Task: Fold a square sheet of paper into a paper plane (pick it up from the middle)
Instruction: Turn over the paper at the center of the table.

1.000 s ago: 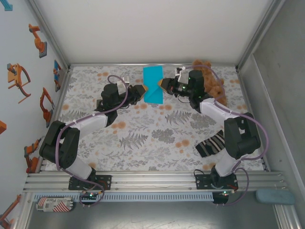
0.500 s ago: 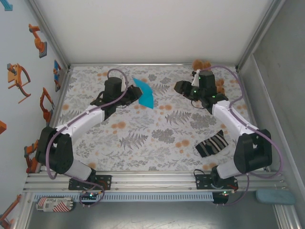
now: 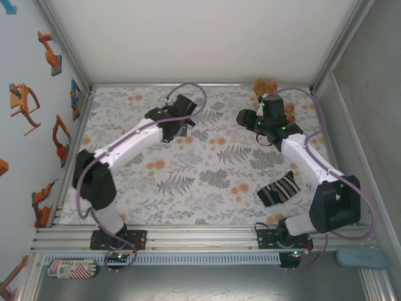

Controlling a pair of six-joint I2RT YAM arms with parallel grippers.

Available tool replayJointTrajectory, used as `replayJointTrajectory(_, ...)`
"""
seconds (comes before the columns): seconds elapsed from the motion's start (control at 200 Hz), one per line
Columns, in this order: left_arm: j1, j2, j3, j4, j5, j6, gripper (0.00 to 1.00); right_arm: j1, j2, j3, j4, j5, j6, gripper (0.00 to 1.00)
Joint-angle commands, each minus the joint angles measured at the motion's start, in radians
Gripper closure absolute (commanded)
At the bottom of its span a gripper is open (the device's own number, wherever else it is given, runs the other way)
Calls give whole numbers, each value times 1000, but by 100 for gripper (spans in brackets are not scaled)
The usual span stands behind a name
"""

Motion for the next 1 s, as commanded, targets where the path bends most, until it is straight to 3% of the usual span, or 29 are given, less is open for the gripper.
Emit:
replayJointTrajectory(0.0, -36, 112, 91, -234, -227, 33, 95, -2, -27, -5, -21, 56, -16, 46)
replayJointTrajectory(0.175, -79, 284, 208, -307, -242, 24, 92, -3, -26, -13, -28, 74, -8, 47)
replayJointTrajectory(0.461, -70, 423, 239, -146, 244, 7, 83, -4, -16, -24, -35, 85, 17, 48)
replayJointTrajectory(0.636, -10, 324, 133, 22, 503, -62, 70, -3, -2, -24, -36, 65, 12, 48)
replayJointTrajectory(0.821, 84, 132, -68, 230, 704, -146, 52, 2, 69, -1, -33, -48, 9, 49)
replayJointTrajectory(0.997, 164, -35, -233, 314, 714, -207, 36, 93, 188, 47, -28, -138, 8, 56)
